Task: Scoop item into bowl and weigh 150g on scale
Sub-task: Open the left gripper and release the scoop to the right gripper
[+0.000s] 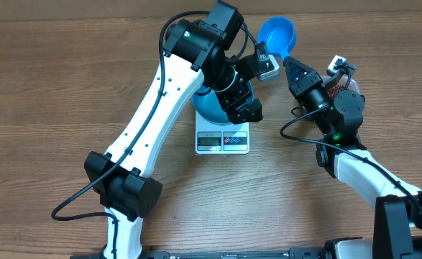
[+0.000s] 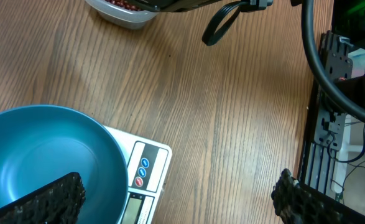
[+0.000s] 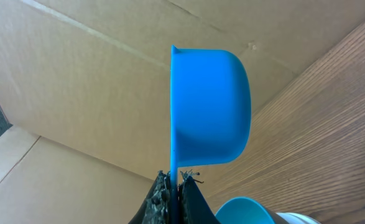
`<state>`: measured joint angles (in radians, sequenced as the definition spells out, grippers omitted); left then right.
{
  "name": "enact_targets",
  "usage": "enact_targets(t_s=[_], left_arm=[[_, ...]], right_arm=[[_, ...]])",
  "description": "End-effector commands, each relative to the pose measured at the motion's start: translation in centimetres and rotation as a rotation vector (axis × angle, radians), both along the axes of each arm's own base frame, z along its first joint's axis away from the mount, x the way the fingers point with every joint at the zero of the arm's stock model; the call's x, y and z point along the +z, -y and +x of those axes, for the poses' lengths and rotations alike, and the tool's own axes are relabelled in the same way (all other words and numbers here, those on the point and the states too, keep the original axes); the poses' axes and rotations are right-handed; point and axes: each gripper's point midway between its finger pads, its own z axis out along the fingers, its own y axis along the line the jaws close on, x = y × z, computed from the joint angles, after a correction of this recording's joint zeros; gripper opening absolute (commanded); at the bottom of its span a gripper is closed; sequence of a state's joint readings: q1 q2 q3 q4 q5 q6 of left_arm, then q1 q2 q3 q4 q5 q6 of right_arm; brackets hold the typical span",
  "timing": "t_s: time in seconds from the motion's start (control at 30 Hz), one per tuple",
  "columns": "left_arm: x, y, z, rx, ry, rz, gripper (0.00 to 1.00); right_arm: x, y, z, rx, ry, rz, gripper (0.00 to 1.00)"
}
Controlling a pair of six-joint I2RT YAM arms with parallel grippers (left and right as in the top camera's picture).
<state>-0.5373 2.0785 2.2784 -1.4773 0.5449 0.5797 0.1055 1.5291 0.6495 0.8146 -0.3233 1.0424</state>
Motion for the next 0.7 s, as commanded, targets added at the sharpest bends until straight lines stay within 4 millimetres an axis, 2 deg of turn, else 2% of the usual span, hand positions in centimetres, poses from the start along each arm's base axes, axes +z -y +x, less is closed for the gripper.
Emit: enact_targets(t_s=[0.0, 0.17, 0.43, 0.67], left_arm=[[1.8, 0.0, -0.2, -0.023, 0.060, -0.022, 1.00], [1.7, -0.1, -0.1, -0.019, 0.066, -0.012, 1.00], [0.4, -2.4, 1.8, 0.039, 0.156, 0.144, 1.00], [0.3, -2.5, 1.9, 0.042, 0.160, 0.151, 0.99]], right_arm=[[0.6, 0.2, 0.2, -0.010, 0.022, -0.017, 0.04], [0.7, 0.2, 0.2, -0.009, 0.022, -0.016, 0.04], [0.7, -0.1, 0.0, 0.010, 0.023, -0.016, 0.04], [0.7, -0.1, 0.0, 0.012, 0.023, -0.016, 0.04]])
